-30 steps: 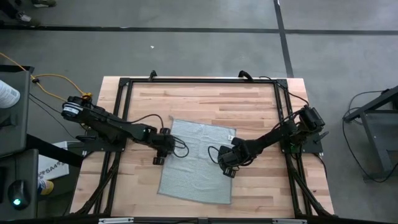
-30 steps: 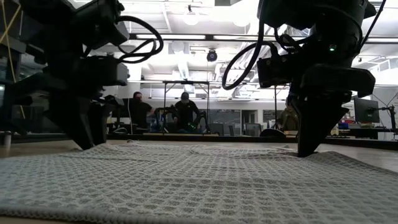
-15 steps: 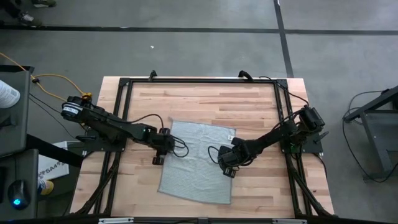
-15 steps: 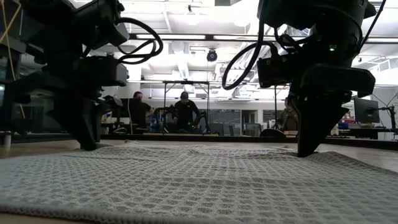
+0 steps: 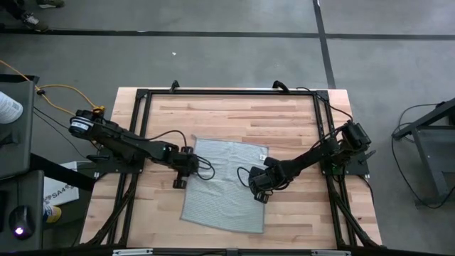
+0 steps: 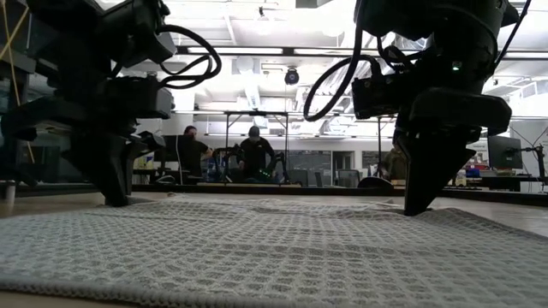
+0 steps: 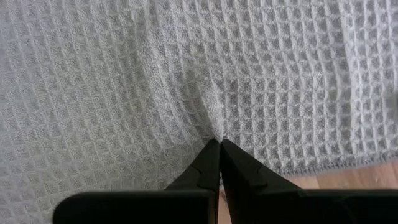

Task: Fold microfiber towels
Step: Fold the gray towel

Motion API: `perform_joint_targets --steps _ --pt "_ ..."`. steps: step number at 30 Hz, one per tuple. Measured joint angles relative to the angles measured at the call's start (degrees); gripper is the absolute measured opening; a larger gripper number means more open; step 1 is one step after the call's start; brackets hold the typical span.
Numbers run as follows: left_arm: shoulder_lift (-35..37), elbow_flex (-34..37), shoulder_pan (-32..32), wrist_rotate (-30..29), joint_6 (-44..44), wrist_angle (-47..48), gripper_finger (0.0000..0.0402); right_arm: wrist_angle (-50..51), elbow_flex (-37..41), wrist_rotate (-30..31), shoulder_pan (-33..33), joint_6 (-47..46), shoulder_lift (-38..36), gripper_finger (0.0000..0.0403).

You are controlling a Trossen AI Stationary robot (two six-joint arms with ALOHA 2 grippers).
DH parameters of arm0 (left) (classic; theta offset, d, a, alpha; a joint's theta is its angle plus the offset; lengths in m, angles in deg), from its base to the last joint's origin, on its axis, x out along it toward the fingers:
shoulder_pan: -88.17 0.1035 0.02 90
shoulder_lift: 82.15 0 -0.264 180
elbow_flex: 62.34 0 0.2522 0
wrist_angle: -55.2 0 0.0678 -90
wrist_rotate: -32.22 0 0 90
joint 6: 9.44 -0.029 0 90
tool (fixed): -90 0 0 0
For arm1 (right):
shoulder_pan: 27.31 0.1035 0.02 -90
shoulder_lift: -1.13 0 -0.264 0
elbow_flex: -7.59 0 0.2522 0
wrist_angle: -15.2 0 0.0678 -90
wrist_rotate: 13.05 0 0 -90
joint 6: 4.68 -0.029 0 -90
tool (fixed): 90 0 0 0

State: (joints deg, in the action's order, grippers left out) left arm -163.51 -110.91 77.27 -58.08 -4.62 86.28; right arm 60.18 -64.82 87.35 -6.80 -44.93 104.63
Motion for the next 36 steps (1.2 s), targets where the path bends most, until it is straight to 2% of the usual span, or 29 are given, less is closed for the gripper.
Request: perform_joint_targets --steps 7,17,26,36 --pt "2.80 0.19 0.00 -0.04 0.15 2.38 0.0002 -0.30 0.04 1.15 -0.02 0.02 -0.74 0.0003" --pt "5.87 0.09 0.00 -1.21 0.15 3.45 0.0001 -0.10 0.04 5.16 -0.16 1.07 -7.30 0.0003" --pt "13.87 -0.02 0.00 -4.78 0.16 8.04 0.0000 2.70 0.02 6.17 -0.81 1.09 -8.52 0.0003" --pt "20.90 -0.02 0.02 -8.22 0.18 12.36 0.0000 4.04 0.02 10.64 -1.07 1.07 -9.20 0.0003"
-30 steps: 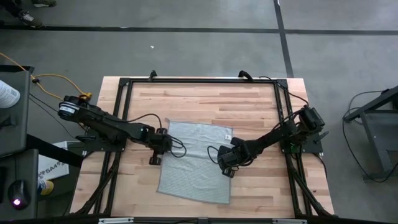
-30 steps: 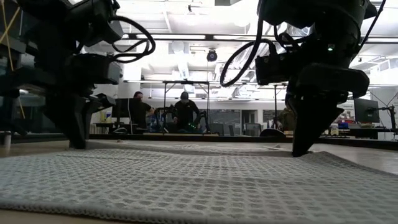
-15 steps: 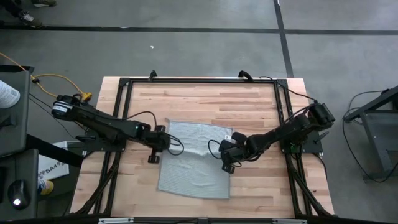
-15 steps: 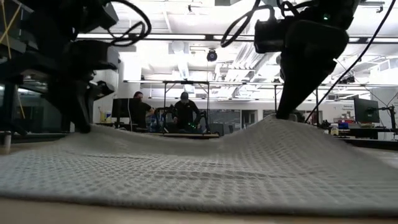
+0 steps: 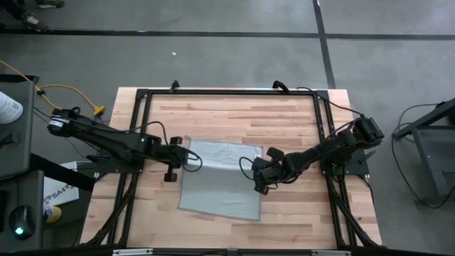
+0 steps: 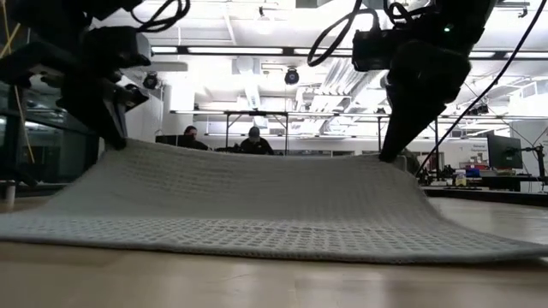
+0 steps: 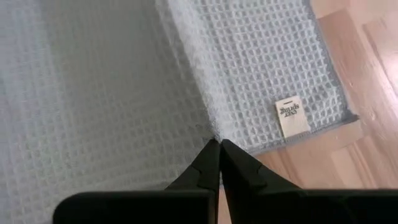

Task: Fold microfiber towels
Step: Fold the gray towel

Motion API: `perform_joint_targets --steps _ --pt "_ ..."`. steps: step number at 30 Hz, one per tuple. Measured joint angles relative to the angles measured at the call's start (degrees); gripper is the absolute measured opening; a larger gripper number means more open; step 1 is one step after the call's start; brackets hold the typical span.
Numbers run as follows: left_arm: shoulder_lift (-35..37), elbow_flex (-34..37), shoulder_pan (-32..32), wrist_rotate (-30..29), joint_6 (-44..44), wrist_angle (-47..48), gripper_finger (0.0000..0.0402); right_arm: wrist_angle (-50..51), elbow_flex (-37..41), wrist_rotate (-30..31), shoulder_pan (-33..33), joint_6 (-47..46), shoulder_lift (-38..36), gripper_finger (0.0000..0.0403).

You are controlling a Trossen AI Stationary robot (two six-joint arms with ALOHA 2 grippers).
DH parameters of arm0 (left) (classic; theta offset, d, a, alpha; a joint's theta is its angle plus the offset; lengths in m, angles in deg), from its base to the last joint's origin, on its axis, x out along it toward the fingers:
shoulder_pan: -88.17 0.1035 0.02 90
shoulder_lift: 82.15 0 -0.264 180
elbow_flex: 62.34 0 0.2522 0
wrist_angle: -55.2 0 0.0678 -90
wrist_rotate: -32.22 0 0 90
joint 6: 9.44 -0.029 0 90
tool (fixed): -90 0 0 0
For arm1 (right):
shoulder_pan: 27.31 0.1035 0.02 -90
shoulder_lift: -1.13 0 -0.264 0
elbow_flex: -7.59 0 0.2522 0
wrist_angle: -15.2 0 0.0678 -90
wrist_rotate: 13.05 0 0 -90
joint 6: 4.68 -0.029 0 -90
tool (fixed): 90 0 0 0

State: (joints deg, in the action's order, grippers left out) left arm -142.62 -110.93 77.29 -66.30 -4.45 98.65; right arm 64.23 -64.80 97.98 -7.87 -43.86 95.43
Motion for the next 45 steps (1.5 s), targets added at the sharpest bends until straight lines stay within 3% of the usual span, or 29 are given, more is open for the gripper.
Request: perform_joint_targets --steps 13,30,36,45 --pt "1.99 -0.07 0.00 -3.98 0.46 1.20 0.0000 0.19 -0.02 10.85 -0.07 -0.02 -5.05 0.0003" --pt "1.90 -17.60 0.00 -14.16 -0.68 18.09 0.0000 0.24 -0.02 20.17 -0.07 1.81 -12.19 0.0003" --pt "1.90 -18.91 0.00 -14.06 -0.27 18.95 0.0000 0.09 -0.02 20.75 0.04 2.08 -12.17 0.0003" --pt "2.27 -18.91 0.00 -18.01 -0.66 20.17 0.0000 0.02 -0.02 29.61 0.00 6.29 -12.17 0.0003"
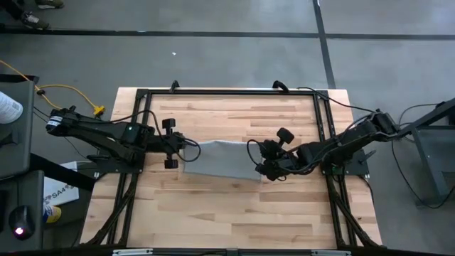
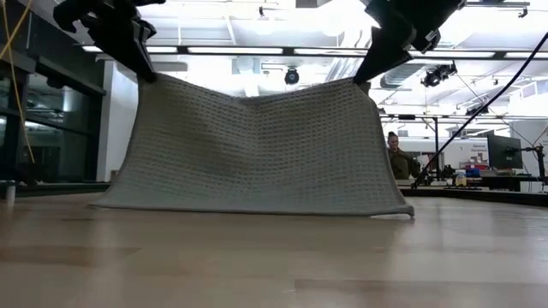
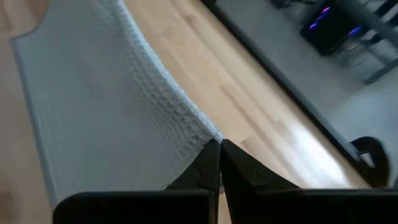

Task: Fold microfiber towels
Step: Fold the gray towel

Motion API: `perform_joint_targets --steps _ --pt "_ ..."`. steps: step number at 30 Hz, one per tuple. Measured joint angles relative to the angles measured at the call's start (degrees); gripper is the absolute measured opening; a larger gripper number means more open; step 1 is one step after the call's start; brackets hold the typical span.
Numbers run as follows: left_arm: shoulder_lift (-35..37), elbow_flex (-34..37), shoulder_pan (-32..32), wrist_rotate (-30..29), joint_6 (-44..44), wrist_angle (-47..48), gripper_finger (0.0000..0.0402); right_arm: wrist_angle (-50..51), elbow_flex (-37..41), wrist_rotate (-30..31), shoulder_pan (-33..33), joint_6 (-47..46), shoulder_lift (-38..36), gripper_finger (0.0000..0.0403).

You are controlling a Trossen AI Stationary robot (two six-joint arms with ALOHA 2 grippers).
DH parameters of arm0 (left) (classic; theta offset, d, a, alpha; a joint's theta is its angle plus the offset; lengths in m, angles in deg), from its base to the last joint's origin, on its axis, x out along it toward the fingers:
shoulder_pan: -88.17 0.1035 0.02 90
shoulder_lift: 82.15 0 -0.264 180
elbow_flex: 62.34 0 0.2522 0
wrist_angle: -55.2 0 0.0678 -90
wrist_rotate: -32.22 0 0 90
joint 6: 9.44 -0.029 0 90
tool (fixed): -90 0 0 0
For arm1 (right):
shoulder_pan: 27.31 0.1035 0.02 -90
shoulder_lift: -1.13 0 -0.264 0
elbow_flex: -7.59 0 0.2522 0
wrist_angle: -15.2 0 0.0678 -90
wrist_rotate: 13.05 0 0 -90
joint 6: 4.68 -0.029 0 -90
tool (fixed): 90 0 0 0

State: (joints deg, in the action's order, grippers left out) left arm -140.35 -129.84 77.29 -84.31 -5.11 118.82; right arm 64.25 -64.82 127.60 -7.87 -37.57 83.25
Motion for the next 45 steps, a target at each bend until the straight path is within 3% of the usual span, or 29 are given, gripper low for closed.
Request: perform_joint_targets --steps 11,22,28,37,45 --pt "3.24 0.00 0.00 -9.38 -0.63 -0.18 0.0000 -0.65 0.00 7.75 0.00 3.11 0.00 0.0003" --pt "5.55 -1.84 0.00 -10.14 -2.79 -3.86 0.0000 -11.44 -0.04 13.04 -0.37 13.75 -3.83 0.0003" --pt "5.53 -3.93 0.00 -10.14 -2.80 -1.89 0.0000 -13.60 -0.04 12.15 -0.35 16.07 -7.83 0.0003" --pt "5.51 -4.04 -0.01 -5.47 0.36 4.06 0.0000 -4.02 -0.04 2.74 -0.37 6.04 -8.76 0.0003" --pt "5.41 -4.09 -0.02 -6.29 -2.72 4.08 0.0000 -0.35 -0.04 2.94 -0.98 3.12 -8.74 0.0003"
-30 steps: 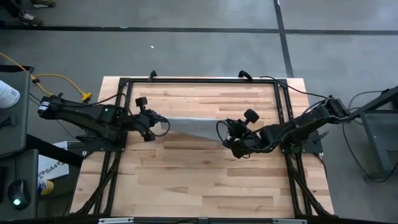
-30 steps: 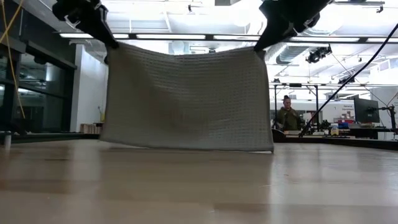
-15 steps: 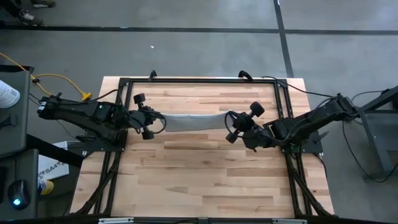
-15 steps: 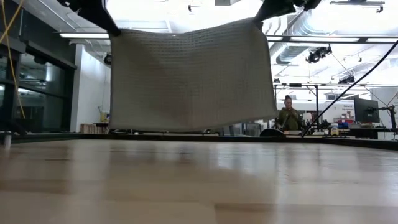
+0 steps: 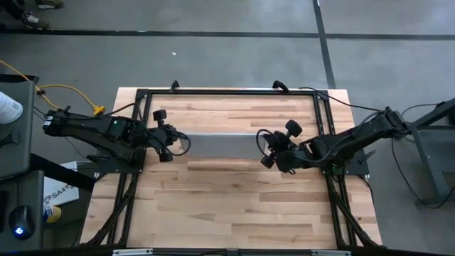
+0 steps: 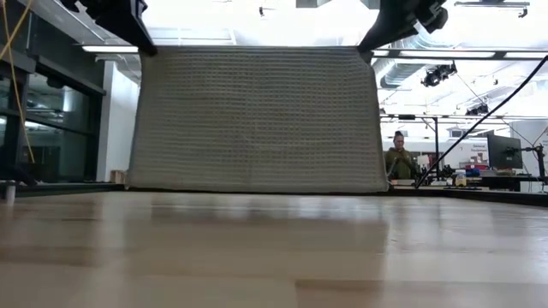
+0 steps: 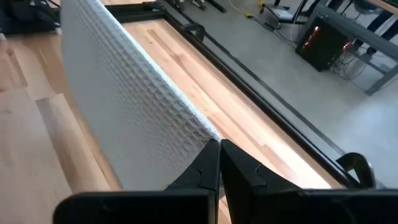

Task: Fold microfiber towels
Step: Fold the gray towel

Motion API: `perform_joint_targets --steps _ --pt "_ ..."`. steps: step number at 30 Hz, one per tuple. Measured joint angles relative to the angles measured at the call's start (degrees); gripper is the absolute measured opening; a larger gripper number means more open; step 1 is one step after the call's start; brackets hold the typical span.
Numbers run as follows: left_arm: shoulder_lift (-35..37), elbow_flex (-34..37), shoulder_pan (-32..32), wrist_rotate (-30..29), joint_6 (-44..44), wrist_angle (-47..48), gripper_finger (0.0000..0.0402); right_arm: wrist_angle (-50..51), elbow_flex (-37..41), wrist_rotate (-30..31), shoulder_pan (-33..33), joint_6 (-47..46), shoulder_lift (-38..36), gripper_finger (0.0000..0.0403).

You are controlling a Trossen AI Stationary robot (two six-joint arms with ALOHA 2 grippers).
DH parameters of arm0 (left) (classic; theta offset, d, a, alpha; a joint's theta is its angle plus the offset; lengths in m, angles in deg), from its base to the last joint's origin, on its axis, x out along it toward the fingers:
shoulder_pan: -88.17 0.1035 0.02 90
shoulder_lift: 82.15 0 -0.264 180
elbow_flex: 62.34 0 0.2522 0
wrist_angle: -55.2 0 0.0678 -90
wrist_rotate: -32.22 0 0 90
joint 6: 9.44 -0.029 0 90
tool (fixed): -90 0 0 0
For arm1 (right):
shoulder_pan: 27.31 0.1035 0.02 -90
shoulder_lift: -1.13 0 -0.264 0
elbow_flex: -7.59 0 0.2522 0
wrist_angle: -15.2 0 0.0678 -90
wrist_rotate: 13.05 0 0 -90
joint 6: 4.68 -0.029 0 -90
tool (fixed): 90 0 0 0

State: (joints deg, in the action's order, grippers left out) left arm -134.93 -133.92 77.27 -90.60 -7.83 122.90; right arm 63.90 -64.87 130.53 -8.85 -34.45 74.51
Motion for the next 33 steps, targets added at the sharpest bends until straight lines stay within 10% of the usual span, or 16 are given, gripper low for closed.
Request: perform_joint_targets --steps 17,33 --pt "-2.45 13.69 -0.01 -11.11 -12.49 -10.37 0.0000 -5.20 0.00 -4.03 -7.91 17.40 1.87 0.0003" --pt "-10.06 16.65 -14.08 3.75 4.79 -13.91 0.0000 -2.17 0.09 -21.85 1.57 2.94 18.30 0.0003"
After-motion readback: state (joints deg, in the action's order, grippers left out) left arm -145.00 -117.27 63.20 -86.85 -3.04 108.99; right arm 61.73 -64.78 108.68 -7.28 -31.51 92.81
